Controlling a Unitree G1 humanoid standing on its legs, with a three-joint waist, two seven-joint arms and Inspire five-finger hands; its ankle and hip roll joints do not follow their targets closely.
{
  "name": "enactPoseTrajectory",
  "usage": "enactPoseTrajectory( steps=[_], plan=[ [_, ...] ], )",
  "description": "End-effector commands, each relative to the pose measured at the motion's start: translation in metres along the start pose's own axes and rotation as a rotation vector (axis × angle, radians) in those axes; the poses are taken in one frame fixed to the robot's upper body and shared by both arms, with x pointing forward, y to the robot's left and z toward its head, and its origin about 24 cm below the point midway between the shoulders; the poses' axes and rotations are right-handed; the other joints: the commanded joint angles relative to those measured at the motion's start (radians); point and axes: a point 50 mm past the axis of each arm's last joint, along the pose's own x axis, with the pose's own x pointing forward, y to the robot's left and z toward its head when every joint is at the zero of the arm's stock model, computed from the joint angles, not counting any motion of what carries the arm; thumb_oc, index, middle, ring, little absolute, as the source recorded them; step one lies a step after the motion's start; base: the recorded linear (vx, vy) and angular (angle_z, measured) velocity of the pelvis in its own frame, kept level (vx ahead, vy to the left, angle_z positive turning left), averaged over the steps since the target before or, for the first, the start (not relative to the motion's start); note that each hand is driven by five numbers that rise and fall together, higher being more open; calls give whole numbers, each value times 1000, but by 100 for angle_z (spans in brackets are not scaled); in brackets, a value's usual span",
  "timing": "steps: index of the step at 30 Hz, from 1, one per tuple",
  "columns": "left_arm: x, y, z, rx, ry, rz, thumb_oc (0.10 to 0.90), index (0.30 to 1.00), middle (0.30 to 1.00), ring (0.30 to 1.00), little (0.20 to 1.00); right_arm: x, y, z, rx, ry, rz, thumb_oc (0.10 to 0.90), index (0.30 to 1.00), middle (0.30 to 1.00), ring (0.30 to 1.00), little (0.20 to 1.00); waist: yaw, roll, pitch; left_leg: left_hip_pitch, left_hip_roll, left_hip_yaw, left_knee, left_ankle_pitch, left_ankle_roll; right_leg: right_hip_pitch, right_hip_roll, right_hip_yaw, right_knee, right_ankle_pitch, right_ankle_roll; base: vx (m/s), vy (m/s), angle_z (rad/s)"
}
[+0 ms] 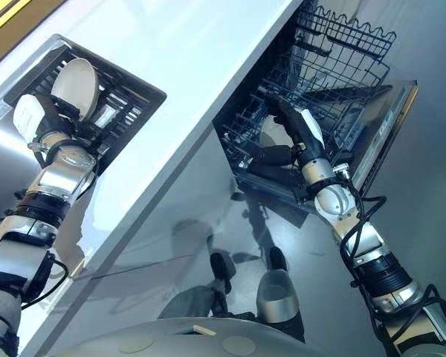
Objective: Pick up plates and place into dishwasher.
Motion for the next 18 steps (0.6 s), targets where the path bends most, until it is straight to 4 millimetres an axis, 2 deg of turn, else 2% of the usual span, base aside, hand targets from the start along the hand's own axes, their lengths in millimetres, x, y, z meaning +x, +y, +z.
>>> enactPoseTrajectory(
  steps=[1, 10, 16, 18],
  plan=[
    [37, 72, 18, 86, -114, 308, 100, 300, 300, 300, 200, -2, -14, 57, 32, -307, -32, 800, 900, 900, 900, 900, -2, -18, -105, -35, -38, -20, 159, -116, -13, -90, 32, 14, 89, 41, 9, 38, 24, -2],
    [35, 79, 12, 74, -188, 315, 100, 300, 300, 300, 200, -13, -12, 49, 28, -291, -23, 800, 900, 900, 900, 900, 7, -15, -141, -10, -41, -23, 152, -121, -15, -62, 25, -2, 81, 35, 14, 17, 4, 0],
    [32, 88, 23, 3, -288, 326, 100, 300, 300, 300, 200, -15, -12, 49, 29, -303, -39, 800, 900, 900, 900, 900, 21, -15, -164, 10, -42, -29, 132, -121, -18, -38, 25, -25, 70, 29, 13, -36, -11, 4],
    [31, 94, 34, -34, -361, 328, 100, 300, 300, 300, 200, -15, -14, 50, 29, -304, -49, 800, 900, 900, 900, 900, 28, -15, -176, 20, -41, -31, 122, -121, -19, -28, 25, -37, 66, 25, 13, -53, -17, 4]
  ],
)
